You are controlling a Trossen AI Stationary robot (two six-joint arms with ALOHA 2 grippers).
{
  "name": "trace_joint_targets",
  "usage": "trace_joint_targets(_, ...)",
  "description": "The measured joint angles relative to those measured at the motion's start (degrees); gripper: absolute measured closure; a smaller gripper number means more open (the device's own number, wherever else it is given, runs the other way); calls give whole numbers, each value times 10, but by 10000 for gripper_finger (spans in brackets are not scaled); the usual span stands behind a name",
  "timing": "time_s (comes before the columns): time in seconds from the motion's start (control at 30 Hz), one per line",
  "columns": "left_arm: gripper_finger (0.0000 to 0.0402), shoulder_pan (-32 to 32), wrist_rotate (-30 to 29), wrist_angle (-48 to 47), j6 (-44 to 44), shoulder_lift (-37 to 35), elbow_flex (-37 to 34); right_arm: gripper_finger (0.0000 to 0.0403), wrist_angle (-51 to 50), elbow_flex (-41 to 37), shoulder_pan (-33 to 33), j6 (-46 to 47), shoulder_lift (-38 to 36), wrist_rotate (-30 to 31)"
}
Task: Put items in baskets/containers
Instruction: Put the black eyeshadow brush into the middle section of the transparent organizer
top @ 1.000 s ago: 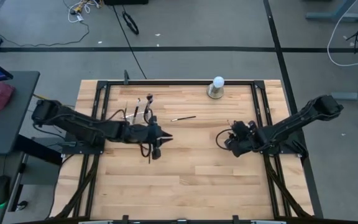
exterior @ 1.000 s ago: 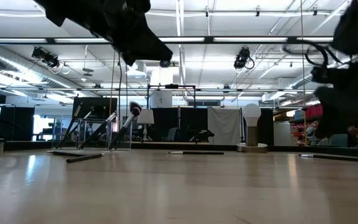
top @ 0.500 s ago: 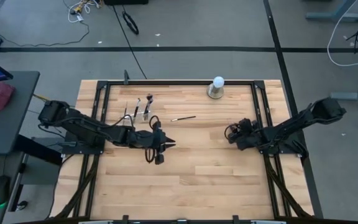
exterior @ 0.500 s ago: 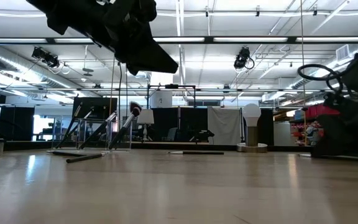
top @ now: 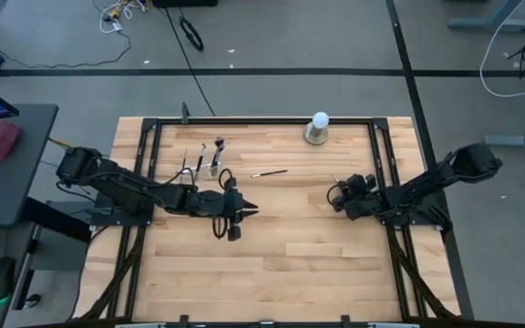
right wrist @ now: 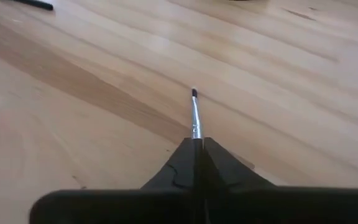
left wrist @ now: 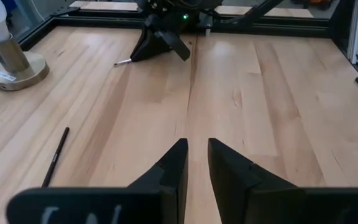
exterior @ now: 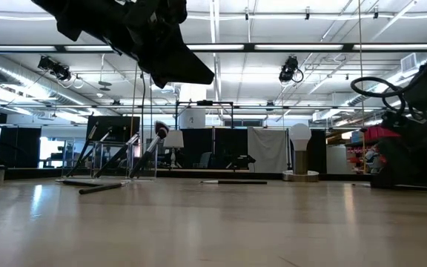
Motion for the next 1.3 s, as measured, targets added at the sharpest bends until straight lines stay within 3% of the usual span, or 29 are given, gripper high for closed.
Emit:
trace_joint_targets(0.27, 335, 0, 0, 0, 0, 0, 0, 396, -14, 33, 5, -21, 14, -6)
trace_joint_targets(0.37, 335, 0, 0, -1, 0, 0, 0, 397, 7, 55, 12, -36, 14, -43)
trace_joint_targets(0.47, 335, -3, 6, 7, 4, 8, 0, 397, 78, 66, 21, -80, 14, -64)
trace_joint_targets(0.6, 335, -3, 18, 22, 9, 34, 0, 398, 247, 68, 43, -179, 14, -60)
trace_joint_targets(0.73, 335, -3, 28, 100, 33, 78, 0, 398, 429, 68, 74, -290, 14, -66)
trace_joint_targets(0.9, 335, -1, 92, 265, 103, 142, 1, 398, 606, 73, 107, -413, 13, -163)
trace_joint_targets(1.07, 324, 3, 145, 427, 186, 183, 2, 398, 594, 130, 130, -492, 15, -246)
trace_joint_targets(1.3, 227, 5, 142, 490, 219, 187, 24, 398, 574, 218, 141, -566, 77, -306)
